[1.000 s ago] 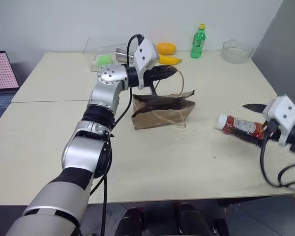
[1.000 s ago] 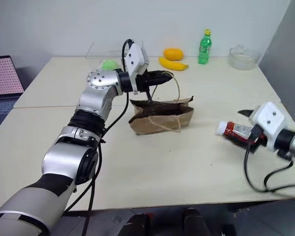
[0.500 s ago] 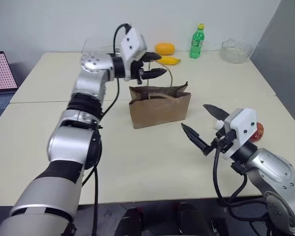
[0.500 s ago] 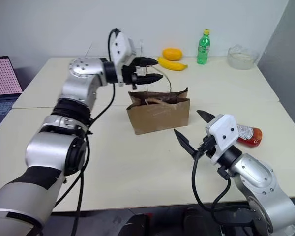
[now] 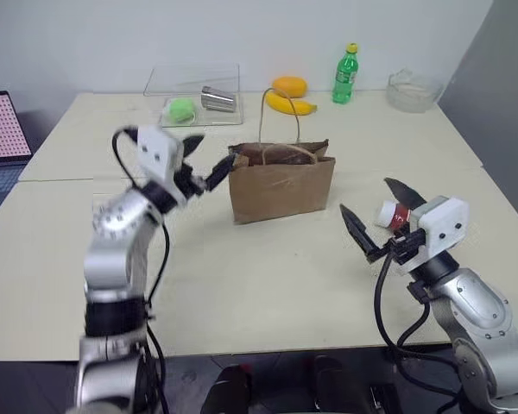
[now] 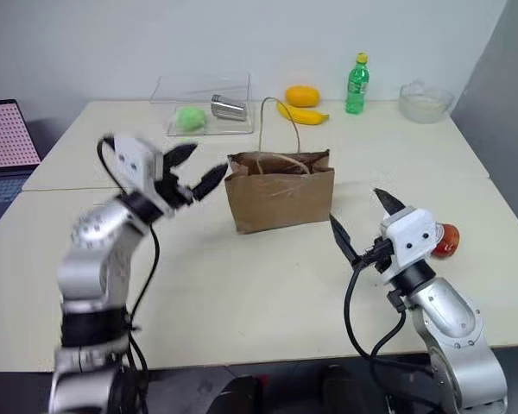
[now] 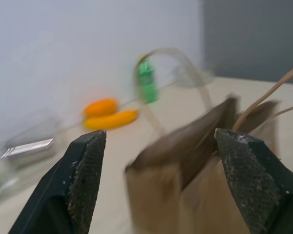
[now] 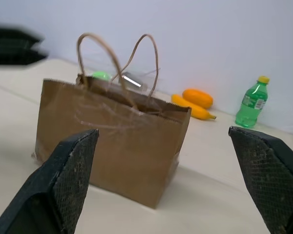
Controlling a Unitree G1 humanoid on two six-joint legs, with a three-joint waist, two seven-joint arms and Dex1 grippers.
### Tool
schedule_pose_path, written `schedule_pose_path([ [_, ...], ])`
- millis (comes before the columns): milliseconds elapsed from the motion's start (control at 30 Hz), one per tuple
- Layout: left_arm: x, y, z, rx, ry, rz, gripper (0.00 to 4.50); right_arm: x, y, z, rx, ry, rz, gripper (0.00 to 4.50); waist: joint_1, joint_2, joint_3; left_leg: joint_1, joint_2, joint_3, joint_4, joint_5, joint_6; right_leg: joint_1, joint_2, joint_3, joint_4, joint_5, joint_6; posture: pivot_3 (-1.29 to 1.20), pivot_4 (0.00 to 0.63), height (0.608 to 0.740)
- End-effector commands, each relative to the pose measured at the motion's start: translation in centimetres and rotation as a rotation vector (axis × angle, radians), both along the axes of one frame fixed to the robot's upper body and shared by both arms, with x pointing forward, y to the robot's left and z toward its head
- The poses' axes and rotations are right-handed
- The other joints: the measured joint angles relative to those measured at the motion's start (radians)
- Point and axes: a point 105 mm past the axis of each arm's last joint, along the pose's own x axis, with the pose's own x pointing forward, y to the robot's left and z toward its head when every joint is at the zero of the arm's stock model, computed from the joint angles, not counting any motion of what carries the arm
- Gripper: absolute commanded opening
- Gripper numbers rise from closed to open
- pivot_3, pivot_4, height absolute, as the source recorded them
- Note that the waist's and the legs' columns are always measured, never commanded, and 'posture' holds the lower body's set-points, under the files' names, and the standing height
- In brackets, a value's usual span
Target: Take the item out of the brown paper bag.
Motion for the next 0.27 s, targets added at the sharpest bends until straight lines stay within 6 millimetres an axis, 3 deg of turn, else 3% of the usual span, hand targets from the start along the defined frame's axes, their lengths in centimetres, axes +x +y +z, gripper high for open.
schedule_pose_path([
  [33, -1.6, 0.0, 0.8, 0.008, -0.100, 0.129, 3.74, -0.2, -0.5, 0.6, 0.010, -0.078, -0.030, 4.50, 0.006, -0.001, 0.000, 0.000, 0.000, 0.000, 0.000, 0.000, 0.000, 0.000, 0.000, 0.000, 0.000, 0.000, 0.000, 0.00, 0.150, 0.740],
  [167, -2.9, -0.2, -1.6, -0.017, -0.091, 0.158, 3.74, 0.1, -0.8, -0.4, 0.013, -0.086, -0.040, 4.50, 0.015, -0.001, -0.002, 0.002, 0.000, 0.001, 0.000, 0.000, 0.000, 0.002, 0.000, 0.000, -0.001, 0.000, 0.000, 0.00, 0.150, 0.740],
  [267, -3.2, -0.7, -2.2, -0.043, -0.093, 0.130, 3.74, 0.4, -0.5, -0.7, 0.029, -0.080, -0.028, 4.50, 0.015, 0.000, -0.002, 0.002, 0.000, 0.002, -0.001, 0.000, 0.000, 0.002, 0.000, 0.000, -0.001, 0.000, 0.000, 0.00, 0.150, 0.740],
])
